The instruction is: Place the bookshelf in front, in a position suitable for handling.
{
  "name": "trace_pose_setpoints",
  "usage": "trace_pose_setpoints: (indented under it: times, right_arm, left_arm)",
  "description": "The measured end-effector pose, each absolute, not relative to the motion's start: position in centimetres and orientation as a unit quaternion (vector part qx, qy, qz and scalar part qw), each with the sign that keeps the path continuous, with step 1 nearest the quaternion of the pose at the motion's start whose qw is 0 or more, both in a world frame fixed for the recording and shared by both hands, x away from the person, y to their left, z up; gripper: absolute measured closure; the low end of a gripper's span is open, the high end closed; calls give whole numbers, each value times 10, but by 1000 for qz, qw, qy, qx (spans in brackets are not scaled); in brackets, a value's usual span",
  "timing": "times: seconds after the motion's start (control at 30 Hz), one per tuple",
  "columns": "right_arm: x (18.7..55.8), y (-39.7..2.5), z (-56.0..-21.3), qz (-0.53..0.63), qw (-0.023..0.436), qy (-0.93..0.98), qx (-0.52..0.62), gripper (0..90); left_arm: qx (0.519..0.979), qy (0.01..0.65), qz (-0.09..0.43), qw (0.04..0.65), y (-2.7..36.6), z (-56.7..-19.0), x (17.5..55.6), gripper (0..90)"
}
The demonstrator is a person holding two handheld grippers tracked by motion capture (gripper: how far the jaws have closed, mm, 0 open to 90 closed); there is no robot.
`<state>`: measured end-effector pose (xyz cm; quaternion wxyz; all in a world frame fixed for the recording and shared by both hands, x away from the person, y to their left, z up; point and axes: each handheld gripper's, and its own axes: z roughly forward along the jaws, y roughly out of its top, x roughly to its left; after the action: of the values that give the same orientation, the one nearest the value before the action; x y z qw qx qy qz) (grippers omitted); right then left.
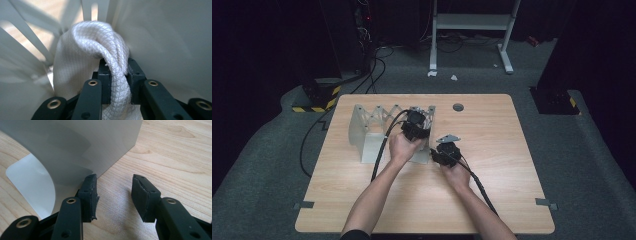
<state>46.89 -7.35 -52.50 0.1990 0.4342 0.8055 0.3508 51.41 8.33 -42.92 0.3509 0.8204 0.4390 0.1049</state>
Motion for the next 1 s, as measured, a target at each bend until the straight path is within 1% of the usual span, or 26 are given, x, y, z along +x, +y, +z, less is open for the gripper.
trace_pose_setpoints:
  times: [0.13,0.23,0.43,0.63,0.7,0.73,0.83,1.0]
  right_arm:
    - [469,-73,-525,350,200,806,433,557]
    - [468,-73,-525,351,200,805,434,558]
    - [468,-73,-525,351,201,806,433,559]
    - [468,-73,-525,352,199,806,433,563]
    - [468,-73,-525,352,199,806,433,563]
    - [468,-73,-525,352,198,806,433,563]
    - [468,-73,-525,352,199,806,432,564]
    - [468,-73,-525,352,198,806,433,565]
  left_arm:
    - [812,432,113,376,88,-405,514,764]
    - [813,433,119,370,84,-404,517,765]
    - [813,453,88,354,83,-432,526,771]
    - [833,454,95,302,75,-463,522,774]
    - [833,455,93,300,74,-467,522,774]
    - [834,458,90,295,75,-477,520,774]
    - [839,457,84,283,74,-486,518,775]
    - [834,463,74,290,76,-493,514,776]
